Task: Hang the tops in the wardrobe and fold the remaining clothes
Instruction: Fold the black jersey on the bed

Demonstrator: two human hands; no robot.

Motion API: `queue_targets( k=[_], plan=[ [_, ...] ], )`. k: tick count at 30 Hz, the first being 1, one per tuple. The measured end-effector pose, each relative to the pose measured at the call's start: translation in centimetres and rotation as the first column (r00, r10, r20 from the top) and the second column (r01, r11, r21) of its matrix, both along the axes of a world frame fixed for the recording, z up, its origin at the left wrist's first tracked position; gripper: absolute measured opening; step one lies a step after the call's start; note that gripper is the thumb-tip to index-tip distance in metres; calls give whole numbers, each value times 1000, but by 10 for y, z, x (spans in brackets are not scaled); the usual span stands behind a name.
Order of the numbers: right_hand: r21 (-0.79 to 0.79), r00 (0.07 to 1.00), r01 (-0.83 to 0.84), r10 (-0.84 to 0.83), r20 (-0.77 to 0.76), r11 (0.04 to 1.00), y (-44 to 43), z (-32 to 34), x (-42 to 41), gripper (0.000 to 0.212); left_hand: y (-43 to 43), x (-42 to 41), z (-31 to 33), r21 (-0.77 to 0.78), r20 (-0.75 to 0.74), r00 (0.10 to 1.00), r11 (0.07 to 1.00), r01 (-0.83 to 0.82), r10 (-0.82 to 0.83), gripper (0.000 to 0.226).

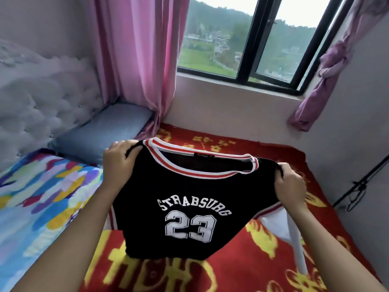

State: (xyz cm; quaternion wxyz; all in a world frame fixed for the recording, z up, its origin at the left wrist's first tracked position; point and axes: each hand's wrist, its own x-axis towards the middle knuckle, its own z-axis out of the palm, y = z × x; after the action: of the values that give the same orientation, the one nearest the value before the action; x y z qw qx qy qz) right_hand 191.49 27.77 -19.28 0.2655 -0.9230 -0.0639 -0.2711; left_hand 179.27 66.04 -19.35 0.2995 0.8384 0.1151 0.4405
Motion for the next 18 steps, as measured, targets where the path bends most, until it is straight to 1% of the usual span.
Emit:
queue_targets(
  k=[3, 6, 9, 10, 12, 13, 14, 15, 16, 17, 18],
  plan=[
    [-21, 980, -16, 11, -198, 1000, -8, -44, -8, 20, -5, -8, -45, -77, -115, 992, 996, 33, -42, 11],
    [-45, 913, -33, 11, -409, 998, -20, -84, -13, 20, -13, -13, -88, -166, -301, 949, 985, 45, -94, 13],
    [-81, 788, -30, -26, -615, 996, -33, -128, -13, 21, -20, -16, -132, -175, -463, 881, 984, 19, -99, 12],
    [-109, 732, -39, -46, -680, 993, -36, -141, -13, 21, -21, -16, -147, -161, -528, 842, 986, 33, -114, 13],
    [-140, 607, -58, -77, -791, 988, -41, -162, -11, 27, -24, -13, -174, -118, -671, 727, 989, 92, -148, 18],
    [-145, 553, -64, -86, -829, 987, -43, -172, -5, 30, -24, -4, -187, -92, -728, 669, 988, 120, -149, 20],
    [-155, 520, -64, -100, -848, 986, -45, -180, 1, 31, -24, 5, -195, -75, -769, 623, 987, 139, -146, 21],
    [-174, 503, -56, -123, -856, 983, -45, -185, 9, 31, -24, 17, -200, -65, -791, 596, 987, 147, -141, 21],
    [-201, 507, -39, -154, -848, 979, -44, -187, 20, 28, -25, 31, -201, -61, -806, 577, 988, 142, -133, 22],
    [-213, 529, -4, -179, -830, 977, -40, -187, 33, 24, -25, 50, -200, -69, -806, 577, 990, 125, -129, 22],
    [-166, 548, 61, -172, -819, 984, -34, -186, 52, 21, -26, 74, -196, -86, -793, 596, 992, 94, -125, 22]
  ],
)
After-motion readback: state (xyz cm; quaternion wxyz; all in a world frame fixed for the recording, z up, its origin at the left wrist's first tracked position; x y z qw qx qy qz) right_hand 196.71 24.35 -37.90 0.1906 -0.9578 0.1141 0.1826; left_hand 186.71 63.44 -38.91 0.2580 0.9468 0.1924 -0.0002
